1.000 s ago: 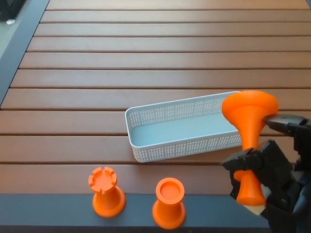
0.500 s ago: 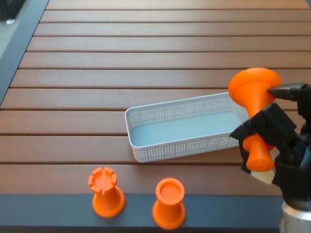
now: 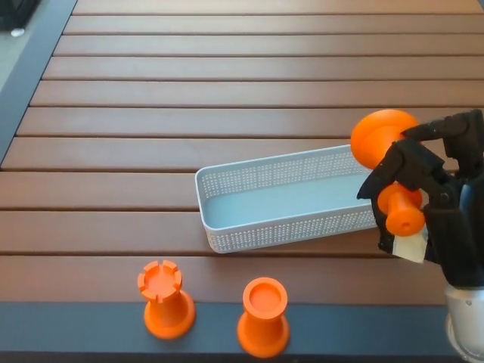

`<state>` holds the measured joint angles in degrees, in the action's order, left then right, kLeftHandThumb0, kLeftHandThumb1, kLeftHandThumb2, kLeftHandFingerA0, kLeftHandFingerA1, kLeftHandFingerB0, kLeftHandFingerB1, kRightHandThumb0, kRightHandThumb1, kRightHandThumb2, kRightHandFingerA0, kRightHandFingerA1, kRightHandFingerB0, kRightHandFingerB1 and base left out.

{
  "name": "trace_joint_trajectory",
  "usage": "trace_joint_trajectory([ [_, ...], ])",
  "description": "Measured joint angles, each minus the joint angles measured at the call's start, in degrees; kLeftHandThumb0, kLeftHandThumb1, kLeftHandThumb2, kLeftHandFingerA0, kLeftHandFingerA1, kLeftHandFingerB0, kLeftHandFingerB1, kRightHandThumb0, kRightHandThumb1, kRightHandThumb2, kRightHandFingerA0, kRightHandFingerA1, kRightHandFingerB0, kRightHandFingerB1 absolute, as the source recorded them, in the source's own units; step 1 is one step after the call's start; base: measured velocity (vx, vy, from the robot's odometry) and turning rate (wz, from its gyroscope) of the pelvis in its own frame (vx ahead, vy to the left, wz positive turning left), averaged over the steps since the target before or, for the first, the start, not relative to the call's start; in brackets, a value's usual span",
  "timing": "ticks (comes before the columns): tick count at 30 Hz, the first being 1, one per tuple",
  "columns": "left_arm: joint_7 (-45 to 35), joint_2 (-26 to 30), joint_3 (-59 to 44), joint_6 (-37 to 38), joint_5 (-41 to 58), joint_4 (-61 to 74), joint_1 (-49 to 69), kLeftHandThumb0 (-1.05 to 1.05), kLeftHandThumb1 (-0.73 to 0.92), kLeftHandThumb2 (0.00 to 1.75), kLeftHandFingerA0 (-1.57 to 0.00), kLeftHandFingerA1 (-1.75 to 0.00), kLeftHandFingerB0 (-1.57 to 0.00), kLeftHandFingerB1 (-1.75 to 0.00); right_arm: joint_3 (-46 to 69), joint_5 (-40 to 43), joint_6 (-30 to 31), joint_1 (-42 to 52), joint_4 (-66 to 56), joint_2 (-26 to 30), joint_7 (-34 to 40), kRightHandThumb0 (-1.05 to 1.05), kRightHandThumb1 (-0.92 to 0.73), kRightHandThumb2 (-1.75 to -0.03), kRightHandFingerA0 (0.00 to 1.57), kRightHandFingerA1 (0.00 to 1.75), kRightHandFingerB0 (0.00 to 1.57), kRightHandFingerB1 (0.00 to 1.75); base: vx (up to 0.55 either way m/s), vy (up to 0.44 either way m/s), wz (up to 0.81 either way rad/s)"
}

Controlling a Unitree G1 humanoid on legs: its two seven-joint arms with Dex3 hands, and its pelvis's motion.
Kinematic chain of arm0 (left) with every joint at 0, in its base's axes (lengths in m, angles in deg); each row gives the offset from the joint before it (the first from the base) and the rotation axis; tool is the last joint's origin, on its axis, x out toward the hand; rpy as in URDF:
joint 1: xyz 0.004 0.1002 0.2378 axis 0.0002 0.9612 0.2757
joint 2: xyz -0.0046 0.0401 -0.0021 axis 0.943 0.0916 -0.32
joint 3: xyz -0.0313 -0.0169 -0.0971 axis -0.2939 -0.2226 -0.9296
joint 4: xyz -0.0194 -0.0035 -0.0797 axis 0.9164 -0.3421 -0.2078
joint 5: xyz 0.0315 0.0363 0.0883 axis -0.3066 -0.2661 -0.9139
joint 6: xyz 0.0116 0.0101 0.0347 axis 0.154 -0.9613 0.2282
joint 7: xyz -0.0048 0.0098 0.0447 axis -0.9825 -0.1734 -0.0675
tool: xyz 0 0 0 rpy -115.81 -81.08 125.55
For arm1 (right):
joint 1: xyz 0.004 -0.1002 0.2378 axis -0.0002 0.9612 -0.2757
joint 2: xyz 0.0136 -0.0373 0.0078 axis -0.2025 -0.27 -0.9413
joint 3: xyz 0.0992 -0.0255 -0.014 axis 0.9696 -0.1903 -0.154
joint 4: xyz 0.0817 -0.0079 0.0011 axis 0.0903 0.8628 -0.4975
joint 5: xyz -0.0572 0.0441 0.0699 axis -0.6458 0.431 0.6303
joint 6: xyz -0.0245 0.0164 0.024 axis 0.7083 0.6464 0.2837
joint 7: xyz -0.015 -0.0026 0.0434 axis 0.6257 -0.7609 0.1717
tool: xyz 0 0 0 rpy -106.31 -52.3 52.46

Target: Using the right hand to place 3 different shape and weight chess pieces into a small container

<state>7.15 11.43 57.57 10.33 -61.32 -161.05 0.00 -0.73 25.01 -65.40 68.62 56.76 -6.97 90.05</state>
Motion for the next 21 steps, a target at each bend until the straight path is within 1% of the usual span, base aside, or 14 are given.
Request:
trace_joint_trajectory([
  [1,-0.5,-0.15,-0.58,0.01,0.13,0.04,-0.09,-0.17,0.12,1.61,-1.56,-1.18,-1.45,-1.19,0.16,0.44,-0.1,-0.01,0.14,0.0,-0.64,-0.11,-0.51,-1.3,0.85,1.75,0.75,1.67,0.0,0.0,0.0],
  [3,-1.34,-0.5,-1.64,0.02,0.53,0.34,-0.26,-0.17,0.12,1.61,-1.56,-1.18,-1.45,-1.19,0.34,1.02,-0.28,-0.06,0.4,-0.01,-1.67,-0.11,-0.51,-1.3,0.85,1.75,0.75,1.67,0.0,0.0,0.0],
  [4,-1.65,-0.72,-2.11,0.03,0.85,0.64,-0.35,-0.27,0.11,1.57,-1.56,-1.16,-1.46,-1.18,0.41,1.17,-0.35,-0.11,0.56,-0.01,-1.96,-0.11,-0.52,-1.29,0.84,1.75,0.76,1.66,0.0,0.0,0.0],
  [8,-4.43,-1.81,-5.26,0.07,2.66,3.16,-1.43,-0.27,0.11,1.57,-1.56,-1.16,-1.46,-1.18,0.75,2.11,-0.75,-0.89,1.14,-0.24,-4.0,-0.11,-0.52,-1.29,0.84,1.75,0.76,1.66,0.0,0.001,0.02],
  [9,-4.76,-1.88,-5.51,0.07,2.85,3.3,-1.51,-0.23,0.29,1.53,-1.42,-1.29,-1.34,-1.28,0.83,2.22,-0.78,-0.99,1.15,-0.25,-4.2,-0.12,-0.53,-1.23,0.82,1.75,0.74,1.67,0.0,0.0,0.0],
  [10,-5.34,-1.95,-5.93,0.07,3.2,3.55,-1.7,-0.23,0.26,1.53,-1.45,-1.28,-1.37,-1.24,0.93,2.36,-0.82,-1.14,1.16,-0.38,-4.56,-0.13,-0.54,-1.24,0.82,1.75,0.73,1.69,0.0,0.0,0.0],
  [16,-7.03,-2.81,-6.27,0.5,3.72,8.04,-3.12,-0.23,0.26,1.53,-1.45,-1.28,-1.37,-1.24,1.25,5.57,-0.33,-6.93,5.2,-1.31,-9.99,-0.13,-0.54,-1.24,0.82,1.75,0.73,1.69,0.0,0.0,0.0],
  [17,-7.29,-3.0,-6.35,0.7,3.8,8.27,-3.17,-0.27,0.23,1.47,-1.48,-1.25,-1.39,-1.22,1.35,5.86,-0.28,-7.1,5.42,-1.34,-10.61,-0.17,-0.68,-0.99,0.8,1.75,0.68,1.67,0.0,0.0,0.0],
  [18,-7.49,-3.11,-6.4,0.83,3.85,8.38,-3.19,-0.27,0.23,1.47,-1.48,-1.25,-1.39,-1.22,1.4,6.07,-0.25,-7.15,5.52,-1.37,-11.0,-0.17,-0.68,-0.99,0.8,1.75,0.68,1.67,0.0,0.0,0.0],
  [19,-7.78,-3.26,-6.56,0.93,3.97,8.52,-3.18,-0.28,0.2,1.54,-1.47,-1.22,-1.39,-1.21,1.49,6.4,-0.16,-7.26,5.76,-1.42,-11.61,-0.13,-0.64,-1.04,0.78,1.75,0.68,1.66,0.0,0.0,0.0],
  [20,-8.37,-3.51,-6.87,1.0,4.2,8.85,-3.12,-0.28,0.2,1.54,-1.47,-1.22,-1.39,-1.21,1.75,7.07,0.23,-7.76,6.66,-1.42,-12.88,-0.13,-0.64,-1.04,0.78,1.75,0.68,1.66,0.0,0.0,0.0],
  [21,-8.56,-3.6,-6.94,1.02,4.27,8.98,-3.09,-0.33,0.19,1.58,-1.49,-1.22,-1.4,-1.16,1.93,7.35,0.44,-7.97,7.03,-1.42,-13.33,-0.13,-0.62,-1.08,0.76,1.75,0.67,1.65,0.0,0.0,0.0],
])
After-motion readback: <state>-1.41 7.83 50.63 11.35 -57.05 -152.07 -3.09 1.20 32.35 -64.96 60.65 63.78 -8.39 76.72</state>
